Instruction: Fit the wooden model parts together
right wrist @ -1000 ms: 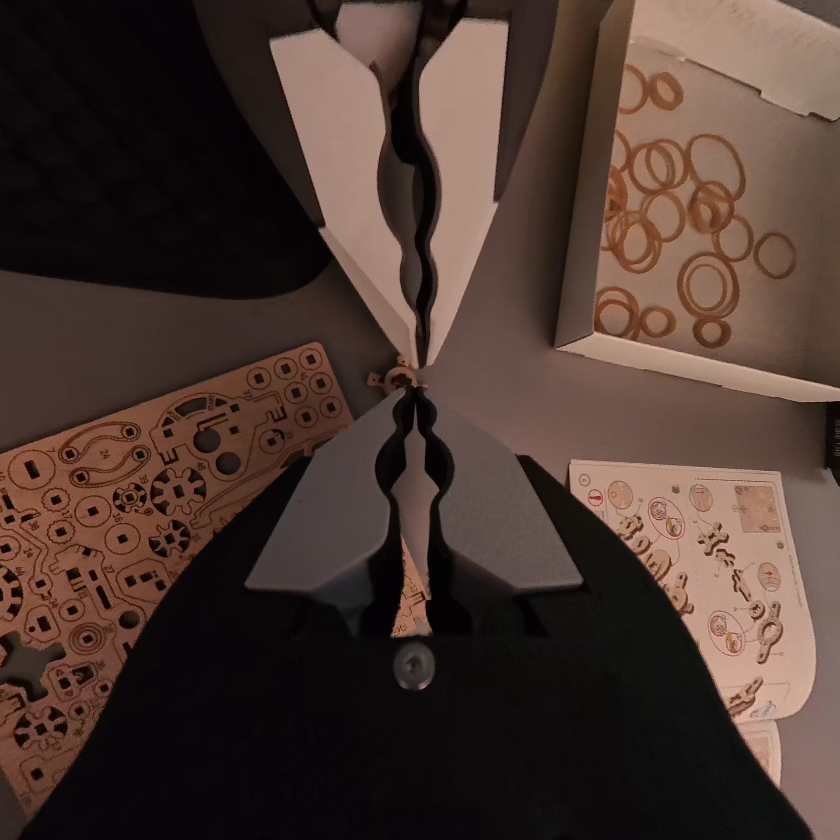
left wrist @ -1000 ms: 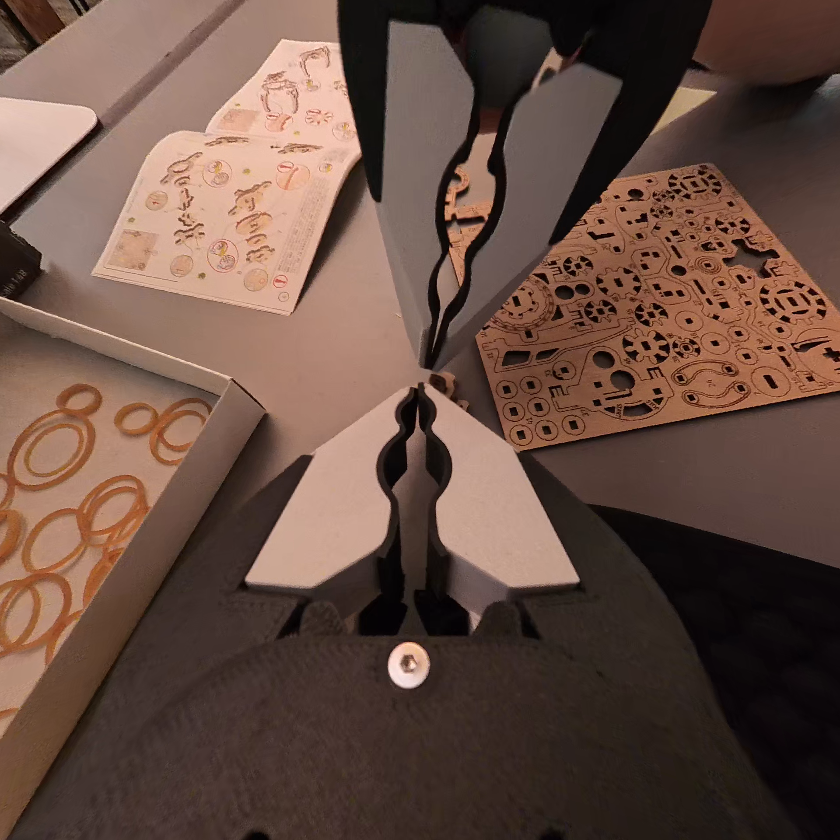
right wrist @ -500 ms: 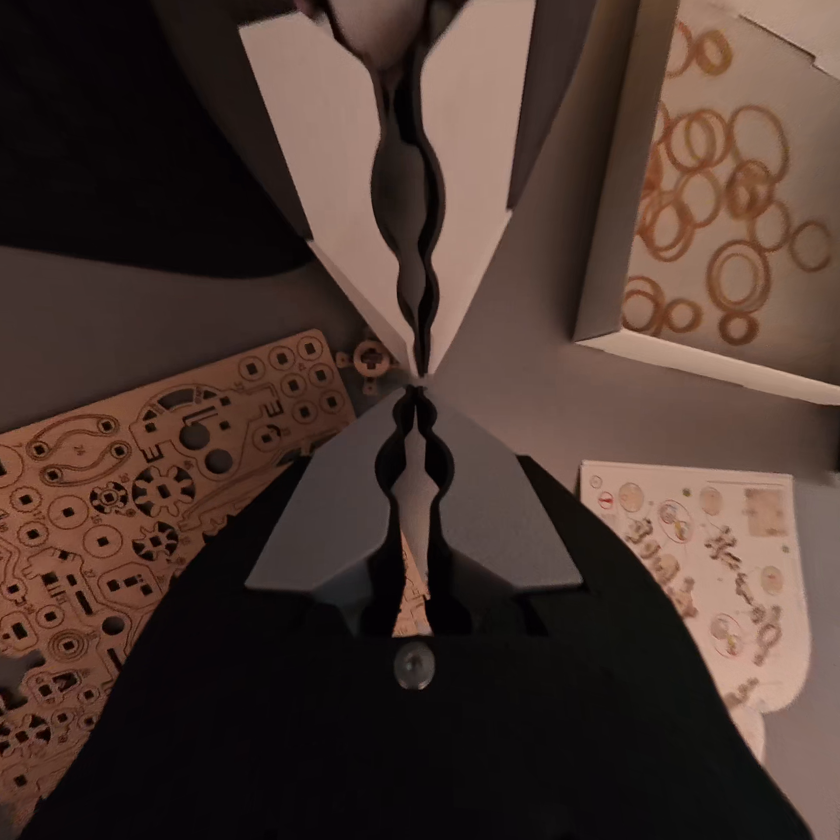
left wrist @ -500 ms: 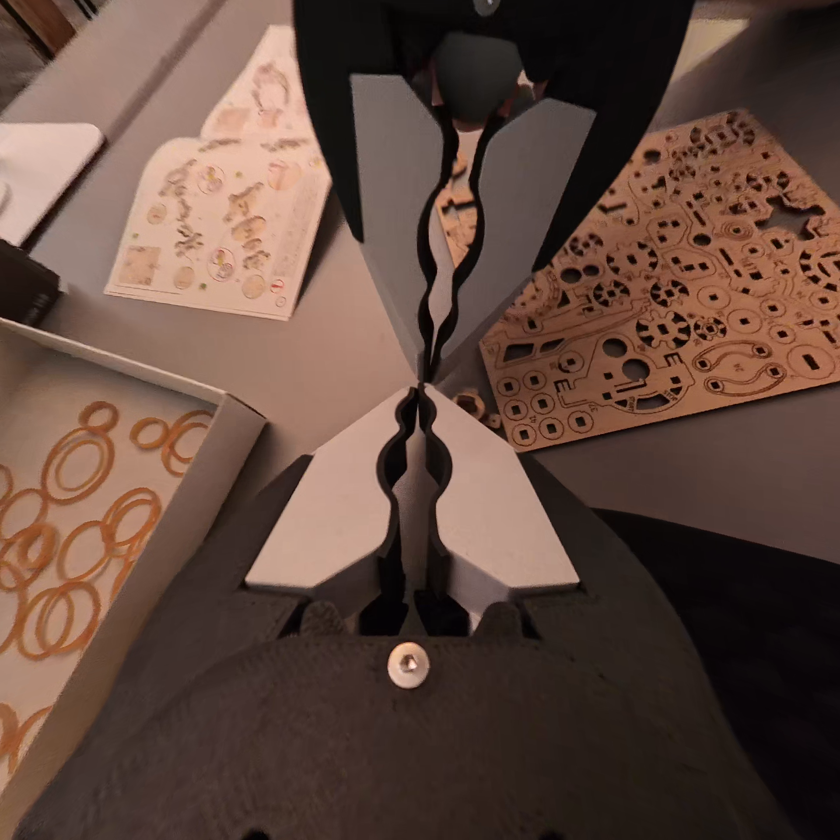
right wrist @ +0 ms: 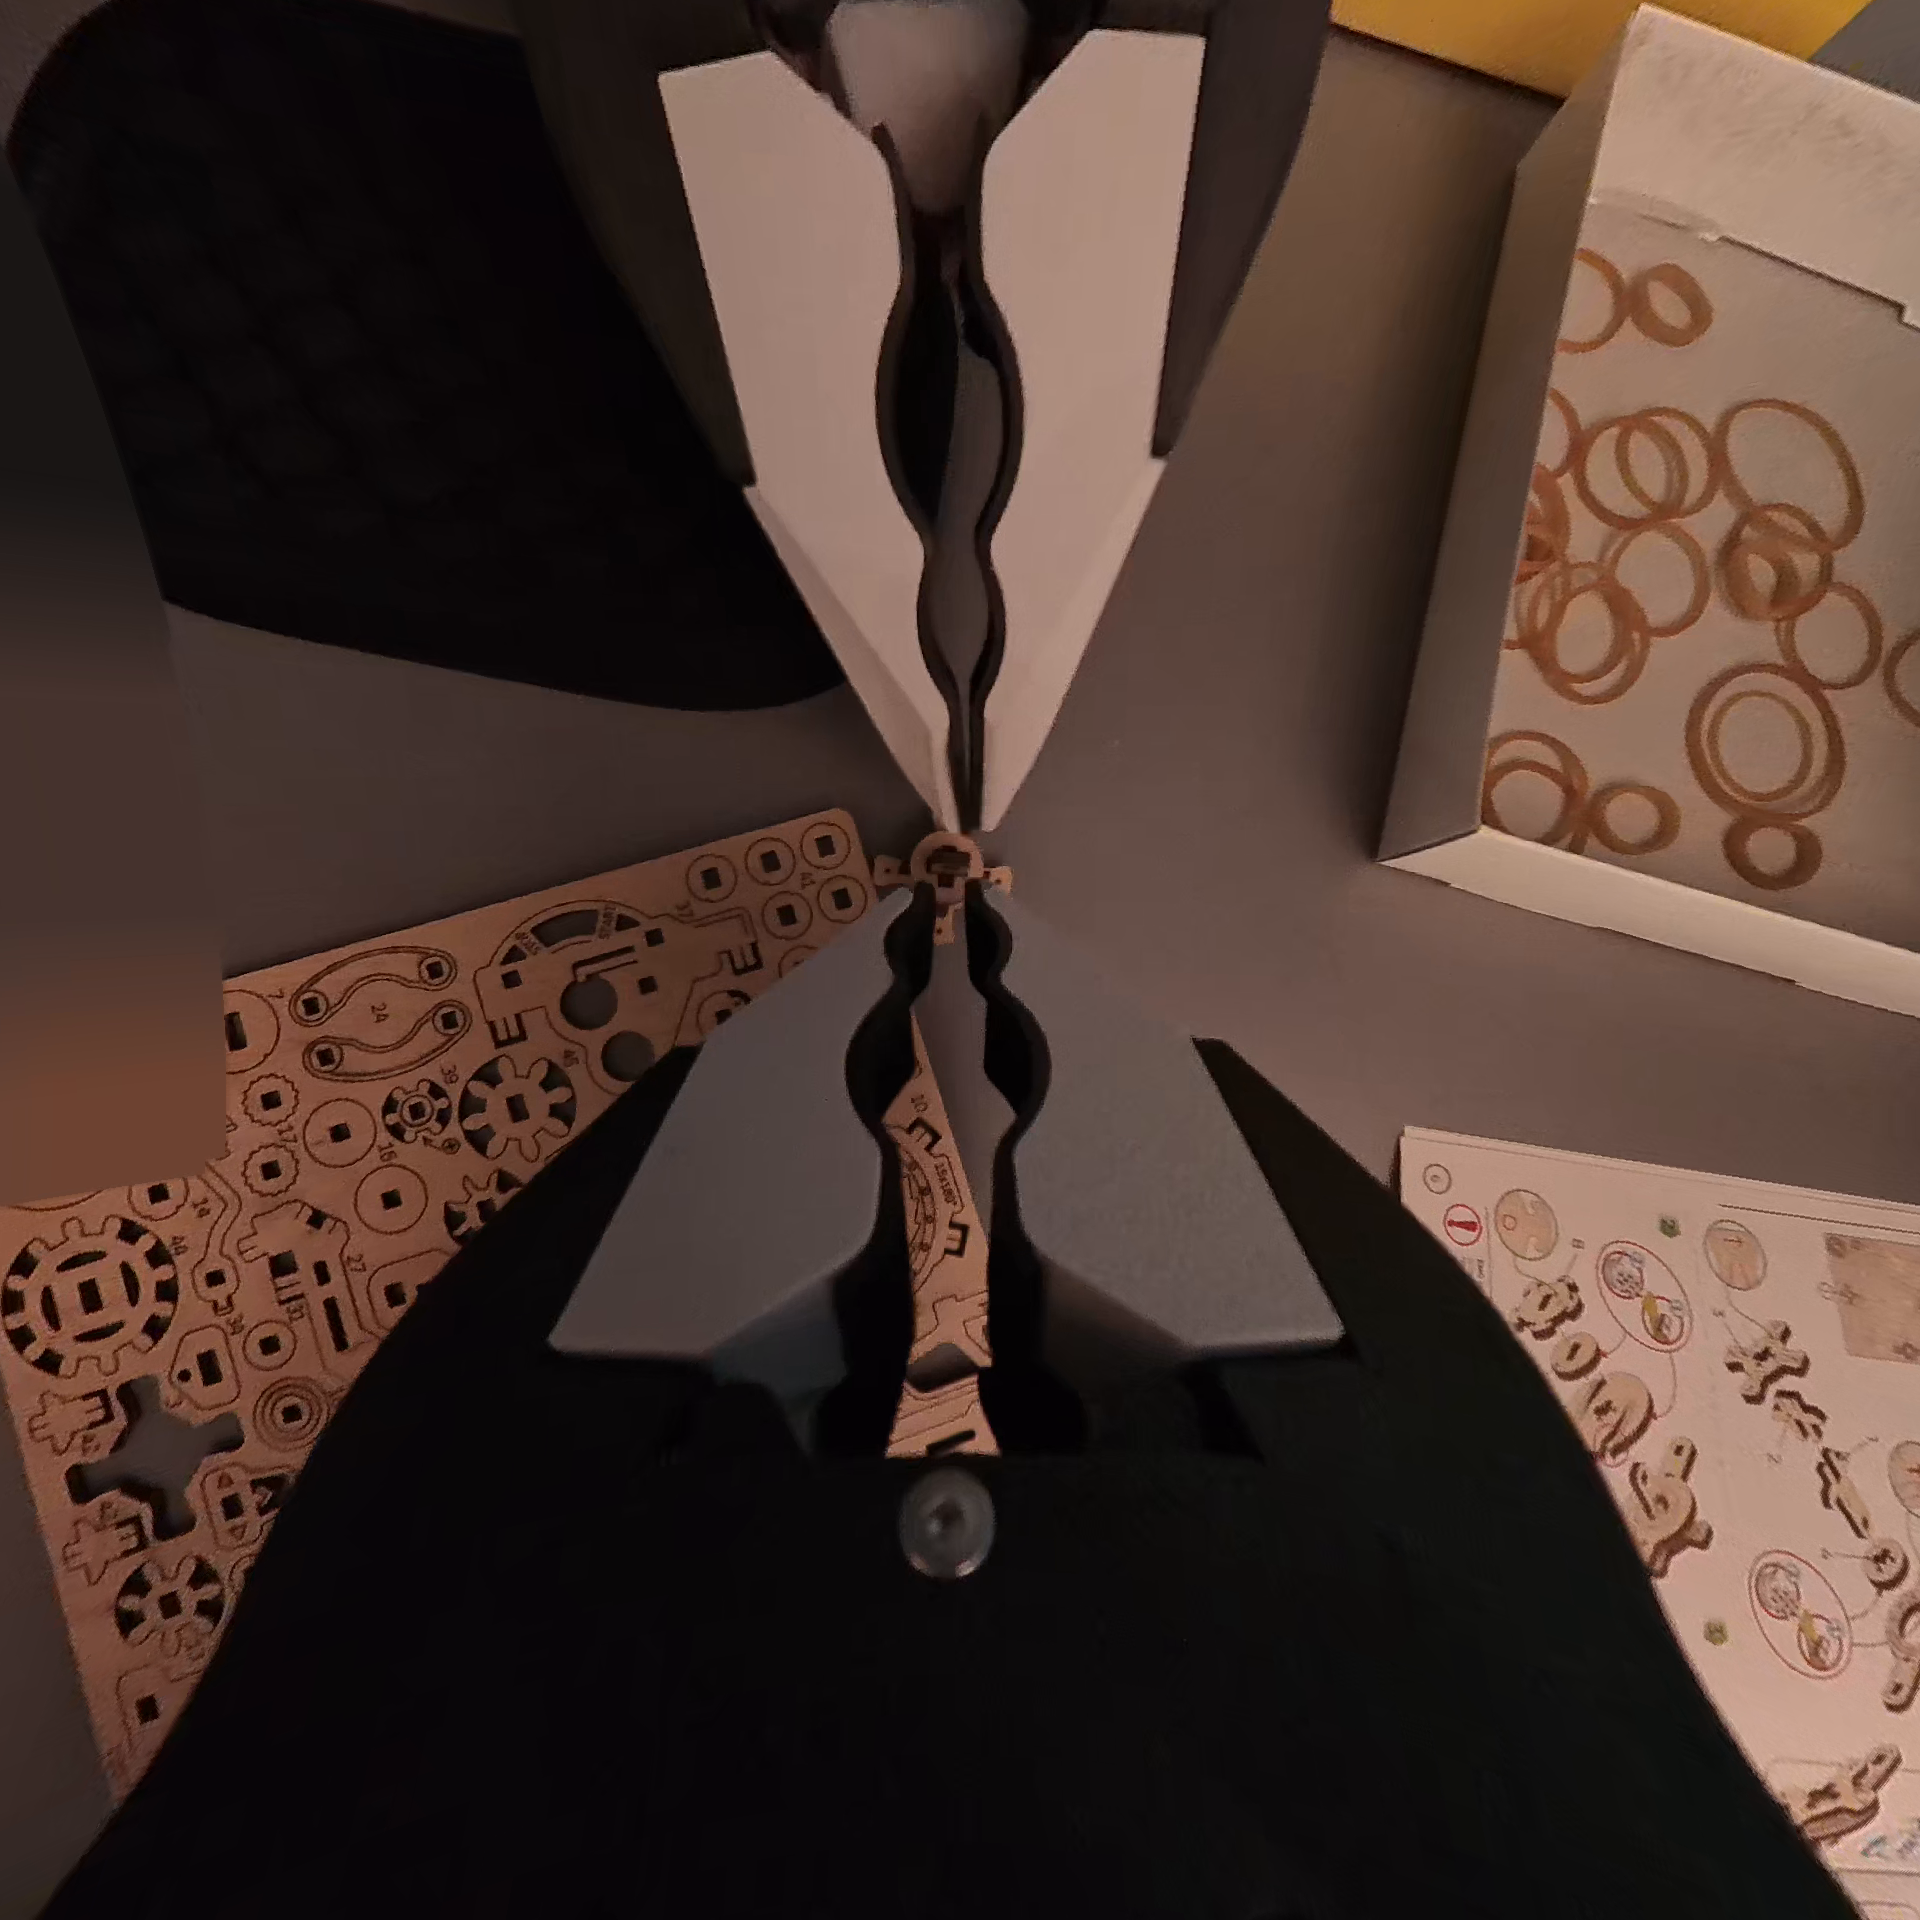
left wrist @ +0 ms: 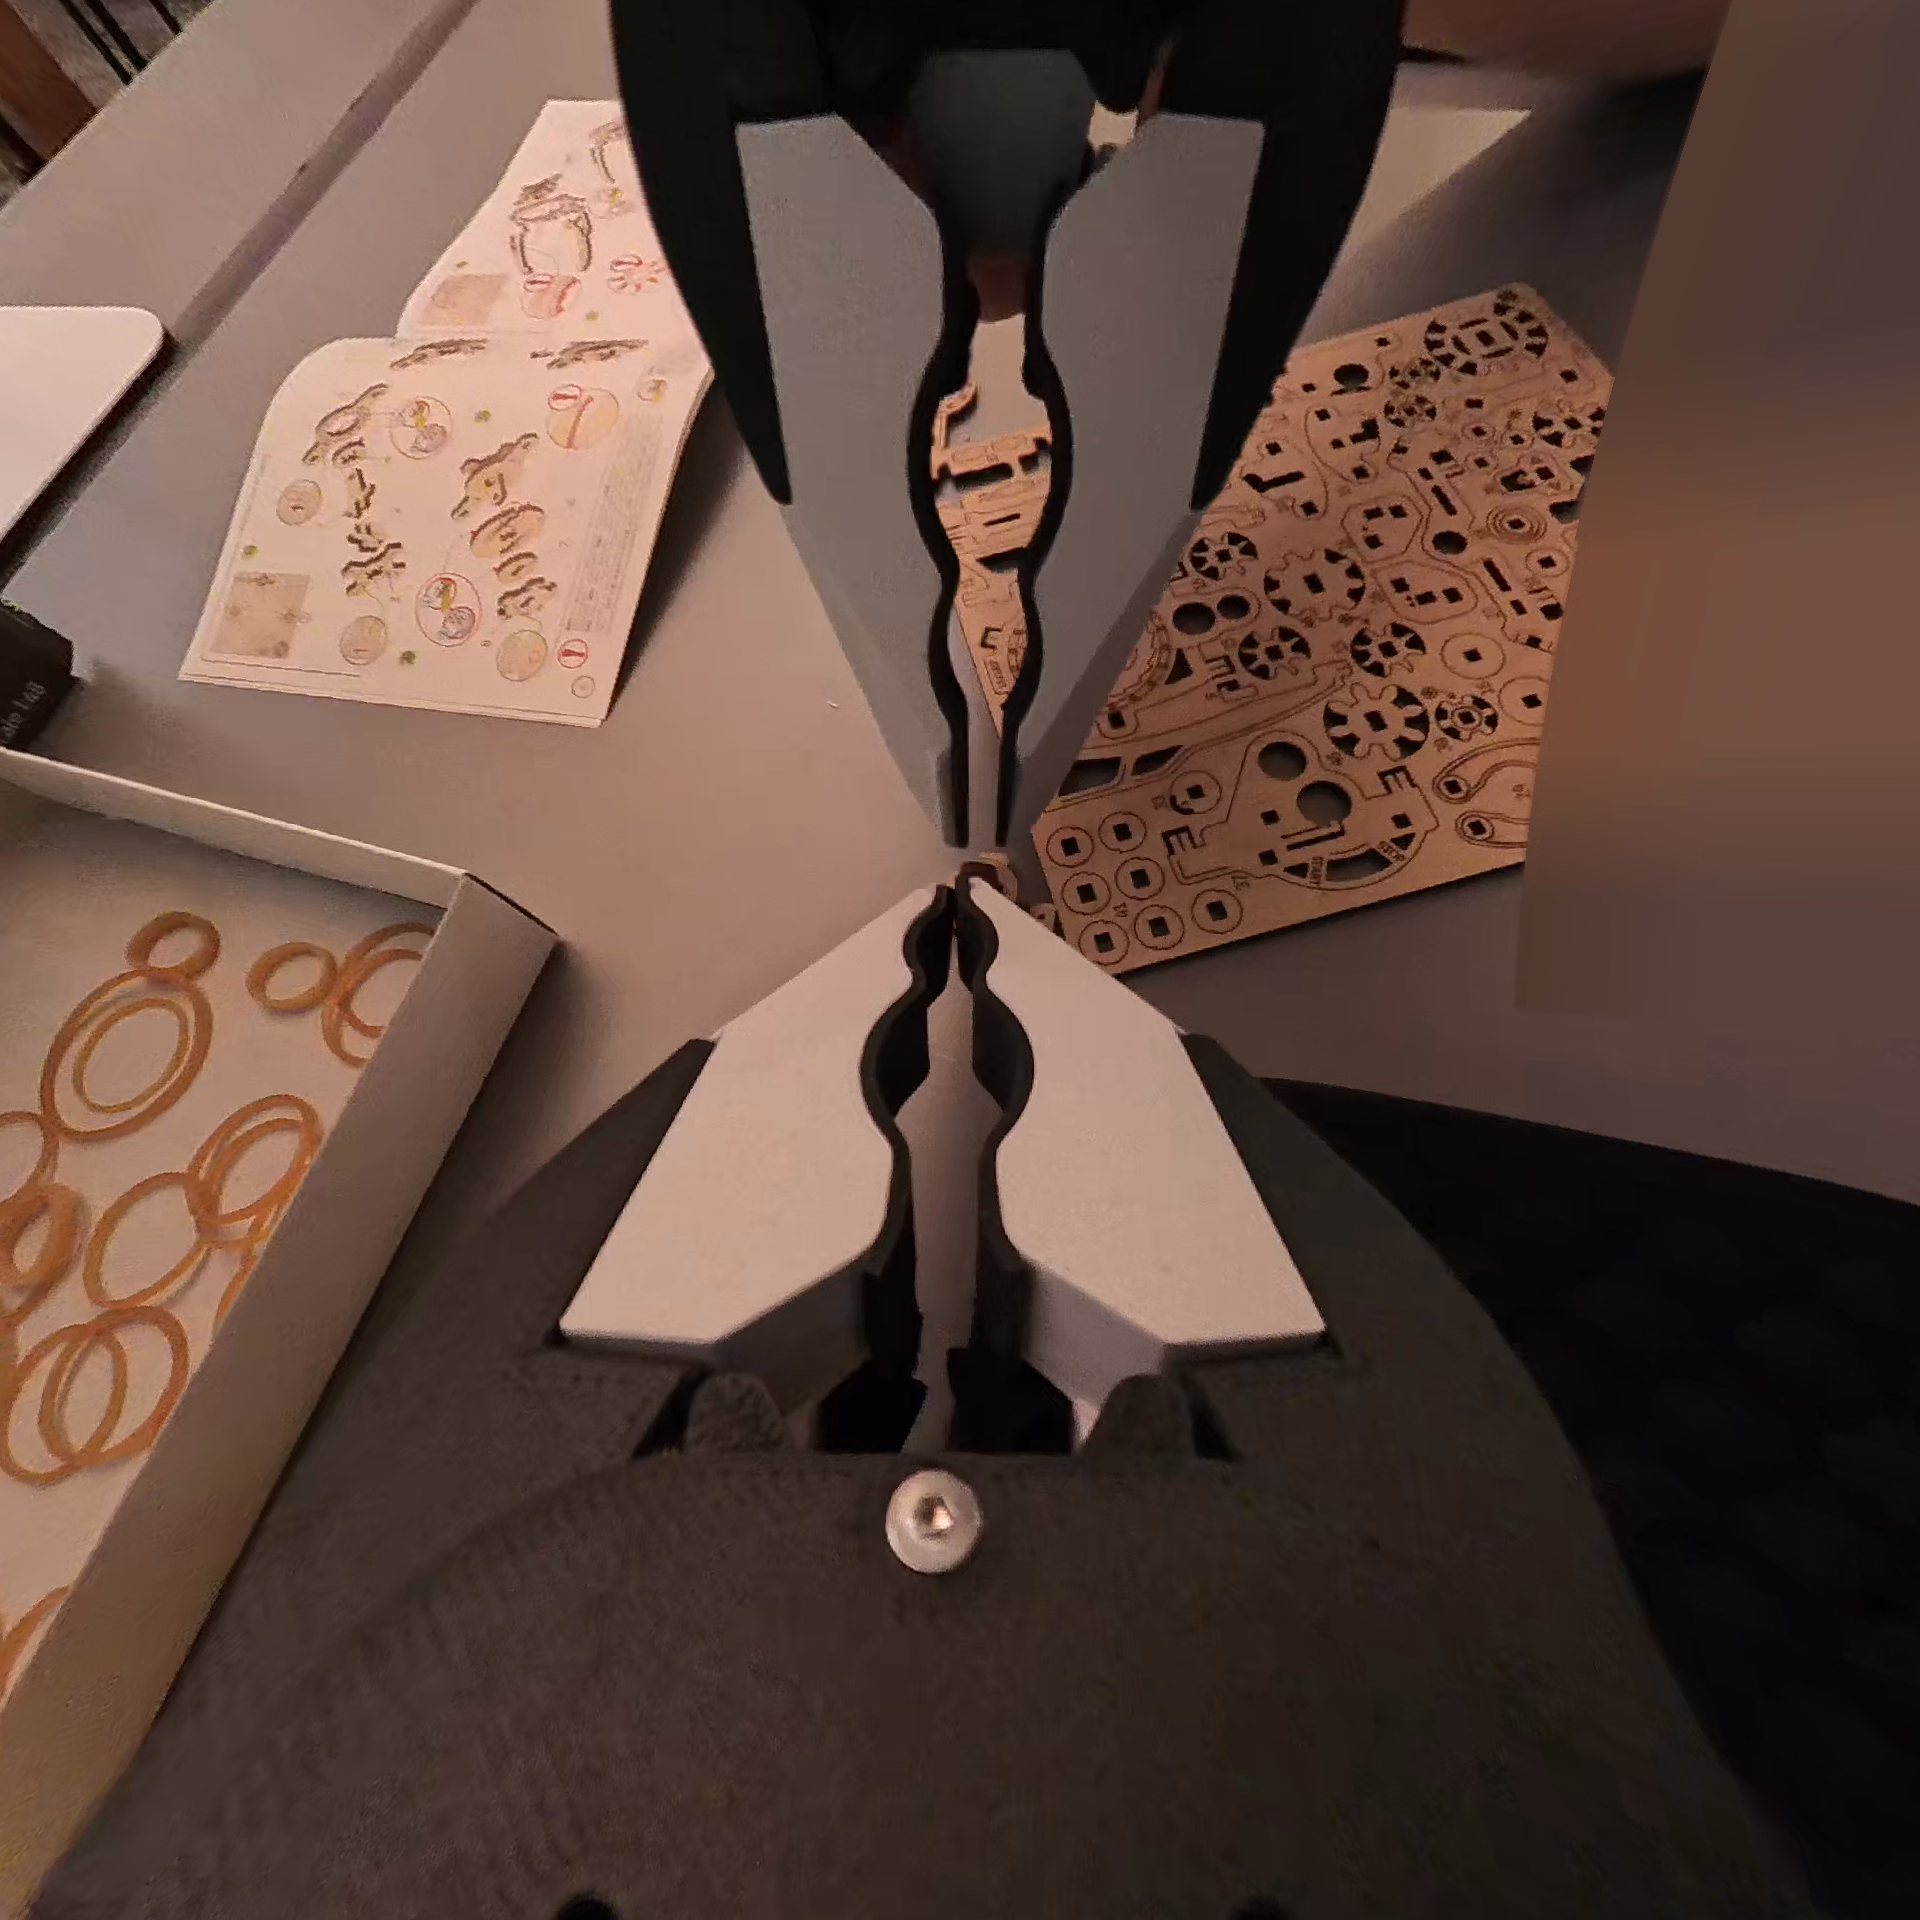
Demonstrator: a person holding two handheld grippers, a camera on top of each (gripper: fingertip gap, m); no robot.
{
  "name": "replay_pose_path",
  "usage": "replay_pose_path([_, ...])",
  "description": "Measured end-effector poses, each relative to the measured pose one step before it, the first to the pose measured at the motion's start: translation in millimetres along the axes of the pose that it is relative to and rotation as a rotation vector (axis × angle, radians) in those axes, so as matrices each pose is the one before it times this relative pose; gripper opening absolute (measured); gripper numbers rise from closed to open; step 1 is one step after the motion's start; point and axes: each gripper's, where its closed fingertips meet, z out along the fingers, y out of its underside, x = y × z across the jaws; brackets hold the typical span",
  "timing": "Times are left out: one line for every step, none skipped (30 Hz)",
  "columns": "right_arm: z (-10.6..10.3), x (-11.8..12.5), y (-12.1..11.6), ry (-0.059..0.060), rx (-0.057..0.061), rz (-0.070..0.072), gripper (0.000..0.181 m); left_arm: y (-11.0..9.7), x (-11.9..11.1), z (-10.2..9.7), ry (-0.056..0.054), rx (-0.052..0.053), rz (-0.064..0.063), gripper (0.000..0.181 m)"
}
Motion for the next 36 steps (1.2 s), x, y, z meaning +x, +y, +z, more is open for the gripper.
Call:
replay_pose_path([0.39,-0.6,-0.39,-0.0063,-0.0006,0.0029,0.005,-0.75,-0.23,-0.44,0.0056,0.0079,-0.01,0.0])
replay_pose_path([0.77,-0.84,-0.76,-0.0068,0.0031,0.0037,0.006,-0.28,1.18,-0.45,0.0156,0.0048,-0.0076,0.0])
replay_pose_path([1.02,-0.91,-0.69,-0.006,0.0039,0.0016,0.006,-0.27,0.68,-0.29,0.0103,0.004,-0.0059,0.0])
replay_pose_path([1.19,0.38,0.58,0.0023,-0.0028,-0.0004,0.006,-0.28,0.48,-0.09,0.0065,0.0033,-0.0043,0.0])
replay_pose_path([1.02,0.34,1.23,0.0017,-0.0086,-0.0028,0.006,0.32,0.6,0.21,0.0056,-0.0007,-0.002,0.0])
replay_pose_path([0.36,0.58,0.55,0.0045,-0.005,-0.0032,0.006,0.49,0.48,0.44,0.003,-0.0036,0.001,0.002])
replay_pose_path([-0.07,0.23,-0.3,0.0018,0.0006,-0.003,0.005,0.34,0.09,0.37,-0.0022,-0.0033,0.0037,0.004])
replay_pose_path([-0.29,0.11,-0.81,0.0014,0.0035,-0.0006,0.005,0.04,-0.62,0.14,-0.0067,-0.0009,0.0036,0.005])
replay_pose_path([-0.23,0.92,-0.38,0.0048,0.0012,0.0002,0.005,-0.11,0.57,-0.04,0.0013,0.0007,0.0038,0.004])
replay_pose_path([0.04,0.6,0.21,0.0031,-0.0018,-0.0018,0.005,-0.13,1.23,-0.02,0.0057,0.0007,0.0046,0.003])
replay_pose_path([0.32,0.17,0.53,0.0017,-0.0036,-0.0033,0.005,0.26,0.41,0.26,0.0016,-0.0013,0.0025,0.003])
replay_pose_path([0.4,0.16,0.15,0.0012,-0.001,-0.0023,0.005,0.43,-0.11,0.19,-0.0002,-0.0034,-0.0005,0.004])
replay_pose_path([0.45,-0.44,0.03,-0.0023,0.0004,-0.0001,0.004,0.29,-0.39,0.36,-0.0019,-0.0031,-0.0011,0.004])
replay_pose_path([0.33,-0.49,0.41,-0.0034,-0.0037,0.0,0.004,0.35,-0.98,0.23,-0.0068,-0.0028,-0.0013,0.007])
replay_pose_path([0.27,-0.07,-0.09,0.0003,0.0006,-0.0012,0.004,0.32,-1.06,0.24,-0.0073,-0.0026,-0.0012,0.009])
replay_pose_path([0.44,-0.16,-0.13,-0.0009,0.0009,0.0003,0.004,0.3,0.0,0.23,-0.0011,-0.0029,0.002,0.008])
replay_pose_path([0.24,-0.18,-0.41,-0.0017,0.0026,0.0018,0.003,0.3,0.7,0.33,0.0016,-0.0032,0.0058,0.007])
replay_pose_path([-0.05,0.25,-0.05,0.0009,-0.0008,-0.0009,0.003,0.18,0.42,0.24,-0.0009,-0.0028,0.0066,0.007])
replay_pose_path([-0.25,0.19,0.28,0.0017,-0.0038,-0.0034,0.003,0.23,0.32,0.11,-0.0013,-0.0038,0.007,0.007])
replay_pose_path([-0.18,0.26,0.34,0.0026,-0.0042,-0.0046,0.003,0.26,0.59,0.31,-0.0003,-0.0049,0.0082,0.006])
replay_pose_path([-0.1,0.0,-0.02,0.0008,-0.0016,-0.0025,0.003,0.29,0.78,0.35,0.0009,-0.0061,0.0099,0.005])
replay_pose_path([0.18,-0.25,-0.11,-0.0019,0.0007,-0.0009,0.003,0.59,0.56,0.59,-0.0004,-0.0092,0.0114,0.004])
replay_pose_path([0.07,0.32,-0.26,0.0012,0.0005,0.0003,0.003,0.7,-0.32,1.11,-0.0059,-0.0121,0.0088,0.005])
replay_pose_path([-0.1,0.34,0.04,0.0003,-0.0005,-0.0009,0.003,0.22,-0.92,0.9,-0.0082,-0.0102,0.007,0.005])
replay_pose_path([-0.06,0.54,0.27,-0.0002,-0.0017,-0.0005,0.003,-0.25,-0.86,0.66,-0.0083,-0.0077,0.0081,0.005])
replay_pose_path([-0.32,1.21,0.5,0.0037,-0.0026,-0.0009,0.003,-0.19,-1.32,0.96,-0.0098,-0.0059,0.0068,0.006])
replay_pose_path([-0.52,1.51,0.88,0.0042,-0.0039,-0.0014,0.003,-0.44,-1.49,1.13,-0.0094,-0.0019,0.0043,0.006])
replay_pose_path([-0.67,1.94,1.19,0.0055,-0.0047,-0.0008,0.003,-0.59,-1.82,1.42,-0.0087,0.0,0.0046,0.006])
replay_pose_path([-0.79,2.36,1.61,0.0067,-0.0052,-0.001,0.003,-0.69,-2.18,1.82,-0.0084,0.0011,0.0069,0.006])
replay_pose_path([-1.0,2.72,2.08,0.0073,-0.0063,0.0016,0.003,-1.0,-2.52,2.15,-0.0078,0.003,0.0078,0.007])
replay_pose_path([-1.09,2.77,2.28,0.0066,-0.0062,0.0024,0.003,-1.1,-2.52,2.29,-0.0066,0.0034,0.0034,0.007])
replay_pose_path([-1.08,2.21,1.97,0.0042,-0.0038,0.0021,0.003,-1.04,-2.38,2.15,-0.0054,0.0024,-0.0012,0.006])
replay_pose_path([-0.92,2.3,1.42,0.006,-0.0001,0.0035,0.004,-0.32,-2.54,1.51,-0.0073,-0.0011,-0.0035,0.007])
replay_pose_path([-0.69,0.95,0.28,-0.0017,0.0054,0.0038,0.004,0.06,-2.42,0.83,-0.0088,-0.0024,-0.007,0.008])
replay_pose_path([-0.56,-0.48,-0.56,-0.0083,0.0084,0.0036,0.004,-0.05,-1.09,0.11,-0.003,0.0008,-0.0074,0.01])
replay_pose_path([-0.61,-0.16,-0.67,-0.0043,0.0057,0.0011,0.004,0.05,-0.01,-0.09,0.0015,0.0018,-0.0025,0.011])
